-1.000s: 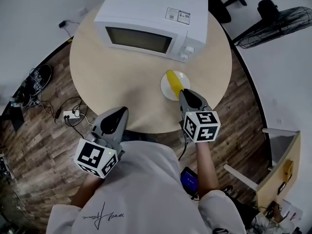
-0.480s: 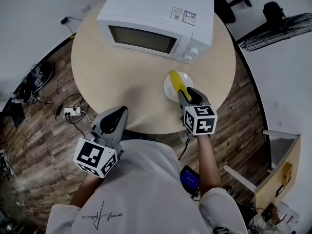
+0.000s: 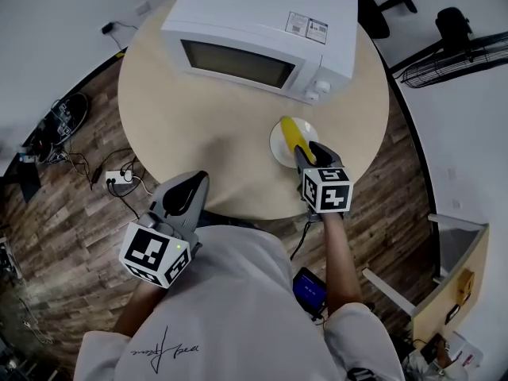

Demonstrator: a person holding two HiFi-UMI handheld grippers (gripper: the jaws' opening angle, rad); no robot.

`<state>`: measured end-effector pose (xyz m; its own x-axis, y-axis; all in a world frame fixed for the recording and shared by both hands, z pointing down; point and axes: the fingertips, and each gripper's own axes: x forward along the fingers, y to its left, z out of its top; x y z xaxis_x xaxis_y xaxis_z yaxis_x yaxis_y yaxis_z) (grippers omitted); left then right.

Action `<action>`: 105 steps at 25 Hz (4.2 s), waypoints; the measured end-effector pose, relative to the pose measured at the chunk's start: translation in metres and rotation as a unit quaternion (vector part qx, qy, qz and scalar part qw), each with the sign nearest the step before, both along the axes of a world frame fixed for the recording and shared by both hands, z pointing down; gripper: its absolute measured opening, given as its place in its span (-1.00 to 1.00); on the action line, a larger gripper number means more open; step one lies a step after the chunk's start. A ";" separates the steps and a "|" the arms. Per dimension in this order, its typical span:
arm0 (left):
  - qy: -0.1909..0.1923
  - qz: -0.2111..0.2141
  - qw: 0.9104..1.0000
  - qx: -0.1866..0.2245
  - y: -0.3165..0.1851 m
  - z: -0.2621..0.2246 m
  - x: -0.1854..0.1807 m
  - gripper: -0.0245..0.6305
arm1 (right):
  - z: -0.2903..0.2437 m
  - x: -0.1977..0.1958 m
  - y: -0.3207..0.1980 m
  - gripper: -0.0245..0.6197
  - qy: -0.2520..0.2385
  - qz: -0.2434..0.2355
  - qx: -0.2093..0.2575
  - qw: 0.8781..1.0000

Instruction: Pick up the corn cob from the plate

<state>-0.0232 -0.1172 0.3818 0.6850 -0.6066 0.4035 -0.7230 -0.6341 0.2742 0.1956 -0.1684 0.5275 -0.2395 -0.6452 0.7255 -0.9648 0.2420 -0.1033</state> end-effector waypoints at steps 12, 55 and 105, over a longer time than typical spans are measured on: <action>-0.012 -0.002 1.000 -0.009 -0.013 0.006 -0.007 -0.95 | 0.033 0.006 -0.006 -0.42 0.016 -0.003 -0.037 0.999; -0.019 -0.034 0.998 -0.044 -0.040 0.027 -0.042 -0.95 | 0.106 0.006 -0.030 0.00 0.057 -0.057 -0.158 0.984; -0.006 -0.029 0.999 -0.033 -0.030 0.022 -0.035 -0.95 | 0.115 0.008 -0.027 -0.10 0.070 -0.048 -0.181 0.980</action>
